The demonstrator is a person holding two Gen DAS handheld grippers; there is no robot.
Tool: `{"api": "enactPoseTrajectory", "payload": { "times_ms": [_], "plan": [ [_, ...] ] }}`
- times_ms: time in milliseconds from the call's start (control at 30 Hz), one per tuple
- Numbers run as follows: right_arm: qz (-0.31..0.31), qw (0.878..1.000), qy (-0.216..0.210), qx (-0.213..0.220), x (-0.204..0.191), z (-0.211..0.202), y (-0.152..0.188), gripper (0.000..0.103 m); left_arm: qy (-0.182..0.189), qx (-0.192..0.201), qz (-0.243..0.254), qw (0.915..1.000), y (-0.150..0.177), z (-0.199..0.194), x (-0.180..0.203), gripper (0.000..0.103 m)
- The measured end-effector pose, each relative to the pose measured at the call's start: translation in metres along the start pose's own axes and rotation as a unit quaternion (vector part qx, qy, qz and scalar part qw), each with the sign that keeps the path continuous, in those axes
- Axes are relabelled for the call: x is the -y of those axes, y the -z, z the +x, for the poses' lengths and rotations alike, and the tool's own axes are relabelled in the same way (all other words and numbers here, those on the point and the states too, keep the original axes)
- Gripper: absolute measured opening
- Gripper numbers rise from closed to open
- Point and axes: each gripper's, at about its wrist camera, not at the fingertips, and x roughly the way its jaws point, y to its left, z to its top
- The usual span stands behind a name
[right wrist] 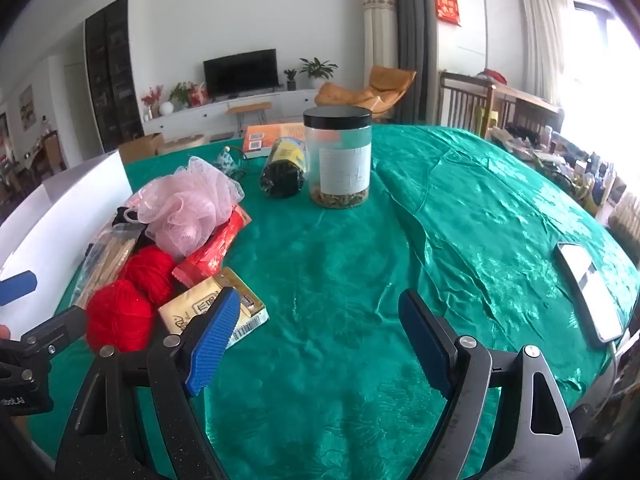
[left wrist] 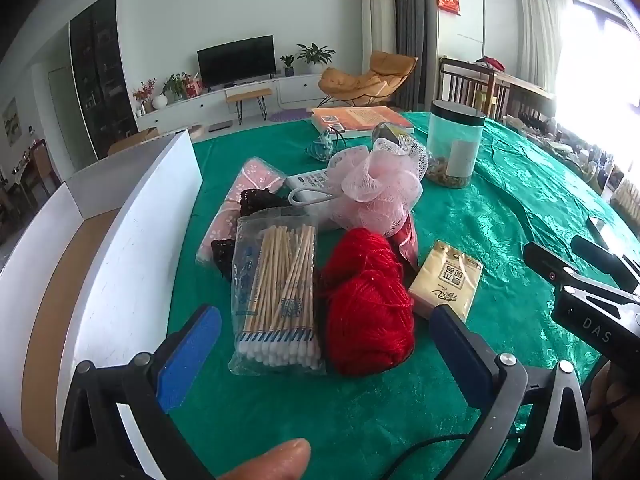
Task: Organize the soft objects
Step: 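Move left tool toward red yarn ball while right tool approaches cream tissue pack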
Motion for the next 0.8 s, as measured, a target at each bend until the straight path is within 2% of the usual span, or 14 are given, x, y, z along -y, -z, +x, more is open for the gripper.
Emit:
{"api": "enactPoseTrajectory", "payload": {
  "times_ms": [200,367,600,800],
  "plan": [
    [-0.002,1.000,-0.008,0.000,-0.002,-0.002,0.000,0.084,-0.005,-0.008,-0.006,0.9999,0.002,0.003,-0.006,0.103],
    [-0.015,0.999,-0.038,-0.002,-0.009,-0.002,0.001,0.084,-0.011,-0.017,-0.004,0.9998,0.005,0.006,-0.006,0.103],
    [-0.029,0.998,-0.047,-0.009,-0.015,0.000,0.002,0.084,-0.030,-0.028,0.005,0.9992,0.006,0.011,-0.007,0.103],
    [-0.027,0.998,-0.049,-0.015,-0.014,0.002,0.003,0.084,-0.031,-0.035,0.003,0.9989,0.008,0.013,-0.009,0.103]
  ]
}}
